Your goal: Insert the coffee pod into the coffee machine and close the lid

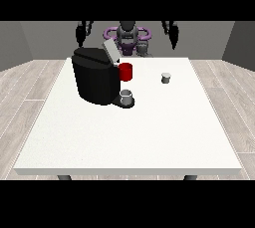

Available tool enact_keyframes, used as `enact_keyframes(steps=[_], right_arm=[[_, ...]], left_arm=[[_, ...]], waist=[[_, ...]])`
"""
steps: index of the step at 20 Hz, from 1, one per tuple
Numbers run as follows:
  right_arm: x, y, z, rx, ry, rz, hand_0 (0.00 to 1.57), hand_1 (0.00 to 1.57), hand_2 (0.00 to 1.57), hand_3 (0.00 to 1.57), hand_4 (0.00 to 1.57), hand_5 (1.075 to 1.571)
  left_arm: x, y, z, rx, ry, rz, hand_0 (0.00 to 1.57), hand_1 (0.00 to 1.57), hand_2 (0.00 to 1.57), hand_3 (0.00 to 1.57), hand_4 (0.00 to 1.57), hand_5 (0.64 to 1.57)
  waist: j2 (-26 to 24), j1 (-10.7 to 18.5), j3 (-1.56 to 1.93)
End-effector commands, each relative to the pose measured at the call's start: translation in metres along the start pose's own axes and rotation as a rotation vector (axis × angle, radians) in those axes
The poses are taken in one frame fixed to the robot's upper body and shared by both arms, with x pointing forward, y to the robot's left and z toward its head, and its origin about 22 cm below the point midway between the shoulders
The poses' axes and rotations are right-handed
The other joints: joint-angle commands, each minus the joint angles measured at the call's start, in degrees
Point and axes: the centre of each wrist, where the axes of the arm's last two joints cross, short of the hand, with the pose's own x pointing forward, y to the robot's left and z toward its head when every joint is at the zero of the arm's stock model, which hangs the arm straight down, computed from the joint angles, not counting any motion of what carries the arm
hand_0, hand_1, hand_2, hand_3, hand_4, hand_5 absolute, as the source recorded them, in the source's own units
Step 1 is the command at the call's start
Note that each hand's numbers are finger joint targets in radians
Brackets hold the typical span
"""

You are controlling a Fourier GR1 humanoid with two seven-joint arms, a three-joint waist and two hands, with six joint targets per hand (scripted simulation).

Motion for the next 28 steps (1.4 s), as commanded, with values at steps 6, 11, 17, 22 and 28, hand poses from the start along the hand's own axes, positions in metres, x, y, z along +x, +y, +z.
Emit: enact_keyframes(steps=[6, 11, 17, 22, 28], right_arm=[[-0.031, -0.006, 0.017, -0.018, 0.075, -0.078, 0.00, 0.00, 0.00, 0.00, 0.33, 1.571], [-0.021, 0.001, 0.011, -0.032, -0.064, -0.163, 0.00, 0.00, 0.00, 0.00, 0.34, 1.571], [0.017, 0.025, -0.014, 0.016, -0.130, -0.125, 0.00, 0.00, 0.00, 0.00, 0.35, 1.571], [0.014, 0.025, -0.012, 0.064, -0.197, -0.157, 0.00, 0.00, 0.00, 0.00, 0.41, 1.571], [0.015, 0.019, -0.028, 0.026, -0.236, -0.105, 0.00, 0.00, 0.00, 0.00, 0.43, 1.571]], left_arm=[[0.010, 0.000, 0.002, -0.193, -0.056, 0.062, 0.00, 0.00, 0.00, 0.00, 0.66, 1.571], [0.007, 0.035, -0.012, -0.162, -0.013, -0.165, 0.00, 0.00, 0.00, 0.00, 0.51, 1.571], [0.011, 0.075, -0.040, -0.136, 0.041, -0.309, 0.00, 0.00, 0.00, 0.00, 0.00, 1.571], [0.001, 0.086, -0.045, -0.103, 0.052, -0.549, 0.00, 0.00, 0.00, 0.00, 0.00, 1.571], [0.004, 0.099, -0.067, -0.068, 0.039, -0.701, 0.00, 0.00, 0.00, 0.00, 0.00, 1.571]], waist=[[0.53, -0.66, 0.06], [3.16, -3.59, 0.06], [6.98, -6.32, 0.02], [10.99, -9.32, 0.03], [17.46, -10.39, 0.02]])
